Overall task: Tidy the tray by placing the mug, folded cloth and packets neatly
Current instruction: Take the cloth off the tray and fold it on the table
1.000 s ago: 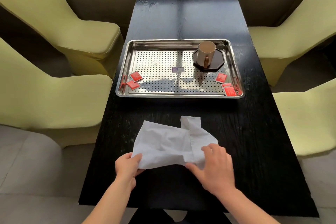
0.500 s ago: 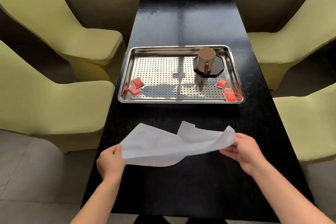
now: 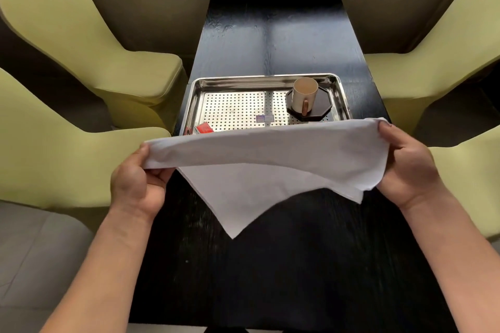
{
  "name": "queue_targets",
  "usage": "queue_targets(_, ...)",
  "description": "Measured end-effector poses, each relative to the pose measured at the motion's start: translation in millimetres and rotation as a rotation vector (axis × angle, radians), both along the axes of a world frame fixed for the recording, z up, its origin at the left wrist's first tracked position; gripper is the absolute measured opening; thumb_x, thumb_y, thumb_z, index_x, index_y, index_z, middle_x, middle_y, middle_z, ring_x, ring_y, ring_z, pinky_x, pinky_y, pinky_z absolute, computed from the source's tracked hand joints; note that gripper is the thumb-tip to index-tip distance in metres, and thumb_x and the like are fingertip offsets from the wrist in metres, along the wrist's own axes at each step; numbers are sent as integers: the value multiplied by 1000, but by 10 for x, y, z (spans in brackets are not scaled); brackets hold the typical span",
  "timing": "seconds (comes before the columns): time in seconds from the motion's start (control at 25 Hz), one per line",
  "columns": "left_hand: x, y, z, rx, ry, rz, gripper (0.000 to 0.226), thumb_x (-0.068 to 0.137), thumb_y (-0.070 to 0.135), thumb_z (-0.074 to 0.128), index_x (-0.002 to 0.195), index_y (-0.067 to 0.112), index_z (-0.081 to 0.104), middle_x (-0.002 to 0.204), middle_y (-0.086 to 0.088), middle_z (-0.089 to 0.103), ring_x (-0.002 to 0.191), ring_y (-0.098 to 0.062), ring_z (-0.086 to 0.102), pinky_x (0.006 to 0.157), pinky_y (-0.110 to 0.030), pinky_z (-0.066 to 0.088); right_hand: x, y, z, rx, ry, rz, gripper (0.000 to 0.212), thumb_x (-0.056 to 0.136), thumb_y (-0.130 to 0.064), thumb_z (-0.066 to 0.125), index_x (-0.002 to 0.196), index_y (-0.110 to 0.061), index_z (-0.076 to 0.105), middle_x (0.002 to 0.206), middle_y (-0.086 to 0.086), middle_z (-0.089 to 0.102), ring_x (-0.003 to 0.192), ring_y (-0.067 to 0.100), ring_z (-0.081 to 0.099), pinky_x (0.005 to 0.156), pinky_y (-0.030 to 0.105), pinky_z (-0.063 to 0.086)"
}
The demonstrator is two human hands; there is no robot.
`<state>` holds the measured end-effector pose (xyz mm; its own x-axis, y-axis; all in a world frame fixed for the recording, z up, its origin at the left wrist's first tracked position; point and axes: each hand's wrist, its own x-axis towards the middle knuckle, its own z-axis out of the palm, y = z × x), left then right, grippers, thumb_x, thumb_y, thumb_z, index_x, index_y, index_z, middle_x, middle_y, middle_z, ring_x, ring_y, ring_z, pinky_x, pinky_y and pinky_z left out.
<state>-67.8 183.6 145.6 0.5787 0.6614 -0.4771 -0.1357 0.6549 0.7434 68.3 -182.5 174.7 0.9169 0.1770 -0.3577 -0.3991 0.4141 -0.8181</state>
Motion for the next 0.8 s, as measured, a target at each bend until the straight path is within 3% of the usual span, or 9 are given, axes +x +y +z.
queue_targets(0.16,-190,-46,293,65,-133,25,20,98,23,54,100,13,71,95,-4,76,90,-16,74,73,-27,61,-169,-75,155,104,-40,26,29,102,-32,45,108,-19,71,117,9,71,113,28,68,92,47,56)
queue_targets(0.28,-398,-175,221,26,-91,24,22,97,21,55,91,15,76,91,-1,77,85,-12,74,70,-24,61,-372,-168,-81,-108,58,33,33,101,-32,47,108,-16,75,106,12,76,94,28,75,76,42,62)
queue_targets(0.4,-681,-367,-89,-61,79,17,20,98,13,51,108,8,68,87,-3,77,77,-11,74,62,-22,59,-661,-276,-583,-348,311,8,26,97,-21,53,107,-3,70,89,18,76,74,33,74,65,41,59)
queue_targets(0.48,-936,-435,-327,-102,201,33,20,97,10,52,108,3,66,88,-7,78,76,-15,75,59,-25,60,-848,-401,-942,-457,369,3,18,94,-10,57,104,-1,69,86,20,76,70,34,74,57,39,58)
queue_targets(0.68,-1397,-521,-953,-122,575,5,16,94,9,57,98,-4,65,95,-21,70,80,-32,68,46,-36,57,-1069,-681,-1610,-695,413,30,30,90,-4,66,119,-8,63,101,19,72,86,36,73,62,39,58)
queue_targets(0.8,-1477,-570,-1311,-136,743,-103,9,94,6,58,90,0,64,97,-20,66,81,-33,64,56,-42,54,-1100,-727,-1853,-832,420,87,32,91,-9,68,122,-13,61,97,15,72,83,32,73,61,43,60)
